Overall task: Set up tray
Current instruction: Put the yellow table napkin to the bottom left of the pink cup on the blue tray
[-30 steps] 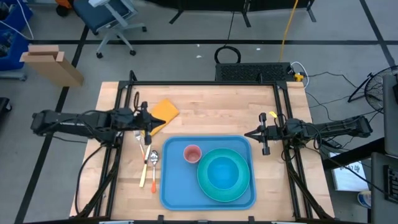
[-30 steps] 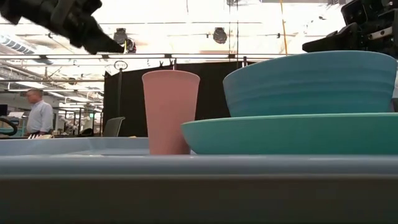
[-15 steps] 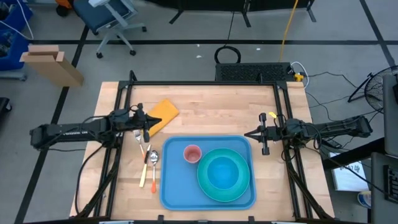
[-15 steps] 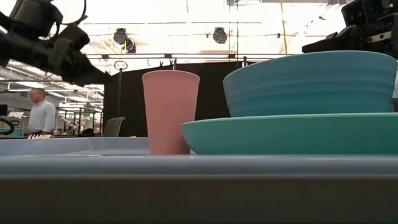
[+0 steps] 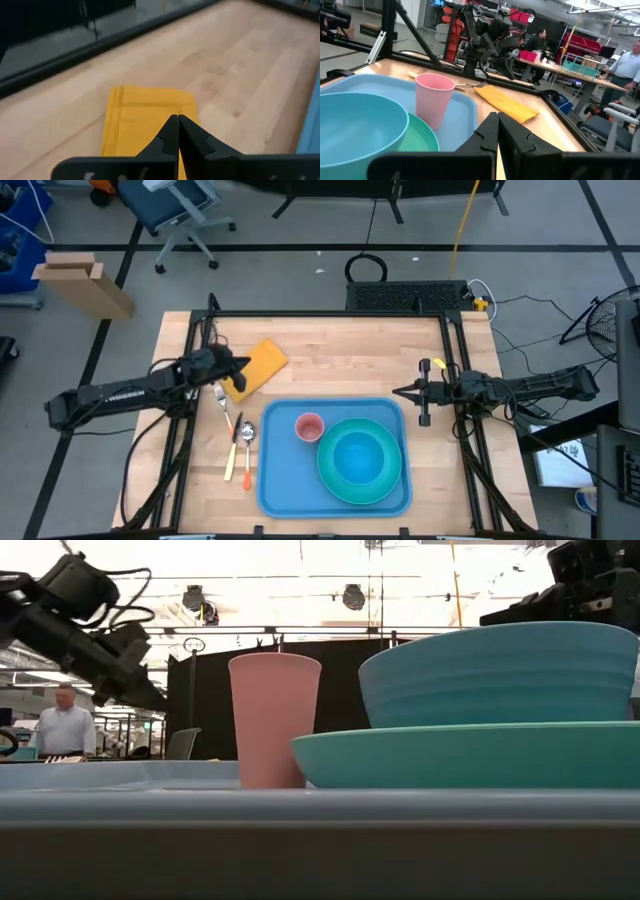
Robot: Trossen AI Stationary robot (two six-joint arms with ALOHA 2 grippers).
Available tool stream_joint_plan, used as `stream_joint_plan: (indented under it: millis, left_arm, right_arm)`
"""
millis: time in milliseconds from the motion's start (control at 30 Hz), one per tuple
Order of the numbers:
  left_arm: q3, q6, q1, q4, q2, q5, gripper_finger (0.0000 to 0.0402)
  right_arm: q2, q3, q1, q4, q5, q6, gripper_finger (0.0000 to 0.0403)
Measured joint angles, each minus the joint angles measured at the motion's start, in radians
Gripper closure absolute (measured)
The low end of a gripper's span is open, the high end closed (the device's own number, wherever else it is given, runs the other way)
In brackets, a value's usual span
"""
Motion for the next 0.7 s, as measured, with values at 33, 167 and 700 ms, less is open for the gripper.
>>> stream_joint_plan:
  millis: [33, 167, 700]
  left_arm:
    - [0.025, -0.004, 0.000, -0.021, 0.031, 0.000, 0.0397]
    - [0.159, 0.011, -0.012, -0.112, 0.202, 0.012, 0.0382]
    - [0.853, 0.656, 0.125, -0.491, 0.896, 0.101, 0.0148]
  right_arm:
    - [0.000, 0.000, 0.000, 0.005, 0.000, -0.001, 0.0403]
    - [0.003, 0.000, 0.000, 0.020, 0.000, -0.008, 0.0403]
    - [0.008, 0.000, 0.000, -0.004, -0.006, -0.003, 0.0403]
